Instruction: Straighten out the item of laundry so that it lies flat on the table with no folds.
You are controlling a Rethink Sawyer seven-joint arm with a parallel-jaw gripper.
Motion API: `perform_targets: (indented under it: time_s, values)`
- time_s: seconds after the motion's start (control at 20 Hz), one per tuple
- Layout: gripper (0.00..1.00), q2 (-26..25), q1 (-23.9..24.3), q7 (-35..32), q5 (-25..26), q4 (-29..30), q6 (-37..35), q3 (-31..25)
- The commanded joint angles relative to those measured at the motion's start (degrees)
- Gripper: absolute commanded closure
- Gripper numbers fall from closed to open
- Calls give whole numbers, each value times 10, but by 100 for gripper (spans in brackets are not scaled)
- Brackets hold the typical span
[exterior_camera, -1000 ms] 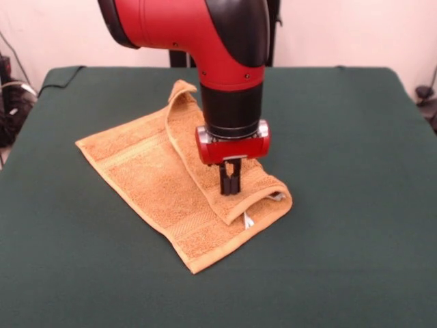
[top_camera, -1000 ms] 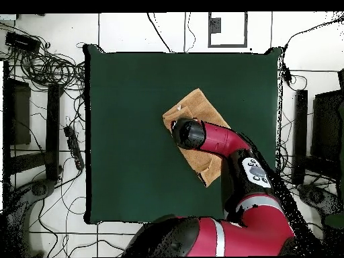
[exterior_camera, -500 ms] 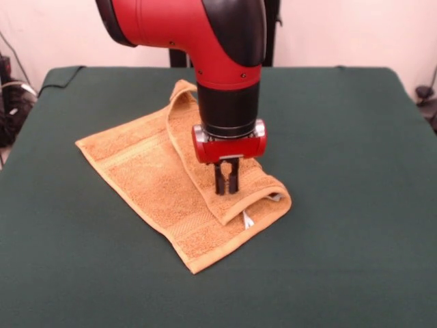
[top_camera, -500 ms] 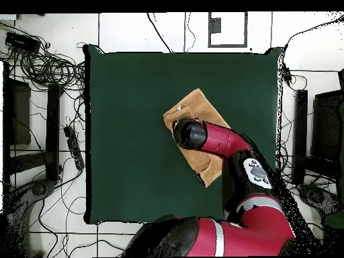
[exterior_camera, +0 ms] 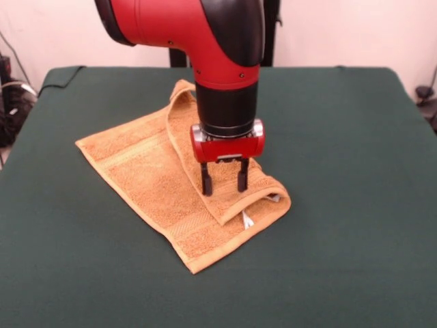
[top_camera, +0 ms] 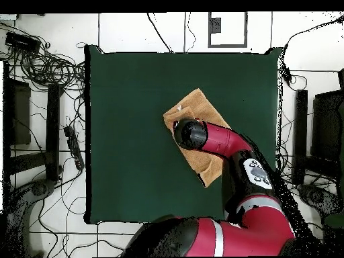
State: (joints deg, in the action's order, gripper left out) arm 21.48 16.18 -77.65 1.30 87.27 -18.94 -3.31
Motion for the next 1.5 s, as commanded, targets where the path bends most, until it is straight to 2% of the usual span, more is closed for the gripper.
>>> perform_targets:
  time_s: [0.05,0.5,1.3,1.35,1.5]
  values:
    - [0,-28,-12,-126,-21,4,-6,0]
    - [0,-74,18,-81,-1,-51,4,-14]
    - [0,-111,11,-96,-1,-76,51,-15]
    - [100,-111,10,-99,-2,-75,54,-15]
    - [100,-111,6,-106,-4,-75,59,-10]
